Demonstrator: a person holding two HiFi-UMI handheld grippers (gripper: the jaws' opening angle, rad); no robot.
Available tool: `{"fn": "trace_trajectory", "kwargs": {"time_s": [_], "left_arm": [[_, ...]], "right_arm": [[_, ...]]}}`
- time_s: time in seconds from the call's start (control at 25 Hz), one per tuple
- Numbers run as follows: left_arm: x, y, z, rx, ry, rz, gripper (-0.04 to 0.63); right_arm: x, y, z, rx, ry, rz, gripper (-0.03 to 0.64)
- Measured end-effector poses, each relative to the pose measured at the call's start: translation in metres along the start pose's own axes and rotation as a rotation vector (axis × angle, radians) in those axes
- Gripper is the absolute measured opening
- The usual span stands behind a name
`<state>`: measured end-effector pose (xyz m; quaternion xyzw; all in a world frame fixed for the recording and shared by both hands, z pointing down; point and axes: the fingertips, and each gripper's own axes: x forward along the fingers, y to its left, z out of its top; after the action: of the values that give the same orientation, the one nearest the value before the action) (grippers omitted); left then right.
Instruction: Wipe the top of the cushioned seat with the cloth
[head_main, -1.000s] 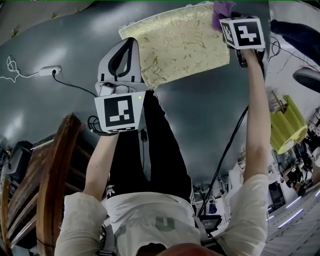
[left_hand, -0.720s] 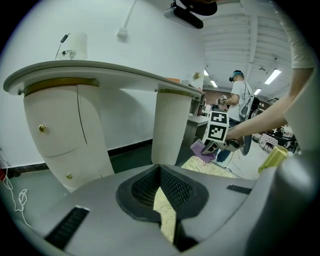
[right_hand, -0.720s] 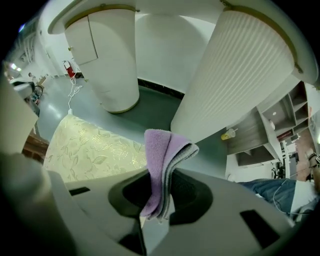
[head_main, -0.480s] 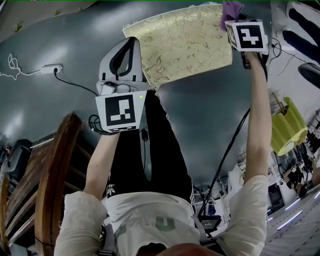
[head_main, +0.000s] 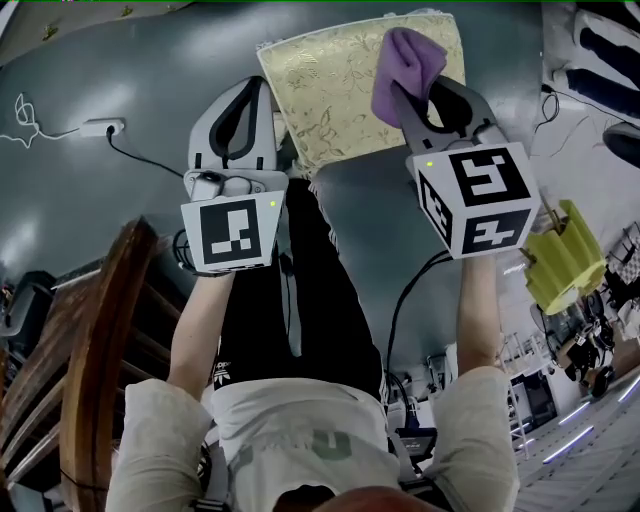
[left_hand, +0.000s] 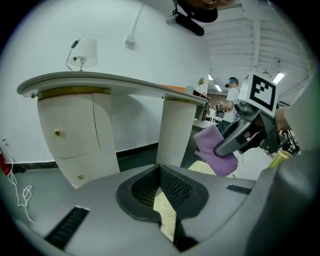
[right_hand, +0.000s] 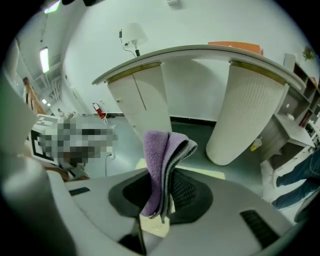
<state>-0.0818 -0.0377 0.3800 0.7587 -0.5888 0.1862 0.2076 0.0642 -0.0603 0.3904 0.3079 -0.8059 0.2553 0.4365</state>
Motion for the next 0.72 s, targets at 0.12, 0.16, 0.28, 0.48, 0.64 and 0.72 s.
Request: {"fn": "trace_trajectory", "kwargs": {"time_s": [0.12, 0.16, 0.28, 0.48, 0.64, 0.72], "left_arm": [[-0.006, 0.003, 0.001, -0.003, -0.001, 0.008, 0.006], [-0.007, 0.005, 0.002, -0.003, -0.003, 0.011, 0.006], [-0.011, 0.011, 0.000, -0.005, 0.001, 0.023, 0.006], [-0.012, 0.020, -0.014, -0.011, 0.022, 0.036, 0.006], [-0.015, 0.027, -0.024, -0.005, 0.038, 0.046, 0.006], [-0.018, 0.031, -0.027, -0.015, 0.043, 0.055, 0.006]], "right_arm": [[0.005, 0.036, -0.005, 0.019, 0.021, 0.062, 0.091], [0.010, 0.048, -0.008, 0.029, 0.029, 0.086, 0.091], [0.043, 0.087, -0.024, 0.043, 0.067, 0.172, 0.092], [0.112, 0.131, -0.063, 0.067, 0.173, 0.254, 0.091], [0.137, 0.143, -0.078, 0.059, 0.228, 0.264, 0.091], [0.143, 0.147, -0.081, 0.039, 0.242, 0.261, 0.091]]}}
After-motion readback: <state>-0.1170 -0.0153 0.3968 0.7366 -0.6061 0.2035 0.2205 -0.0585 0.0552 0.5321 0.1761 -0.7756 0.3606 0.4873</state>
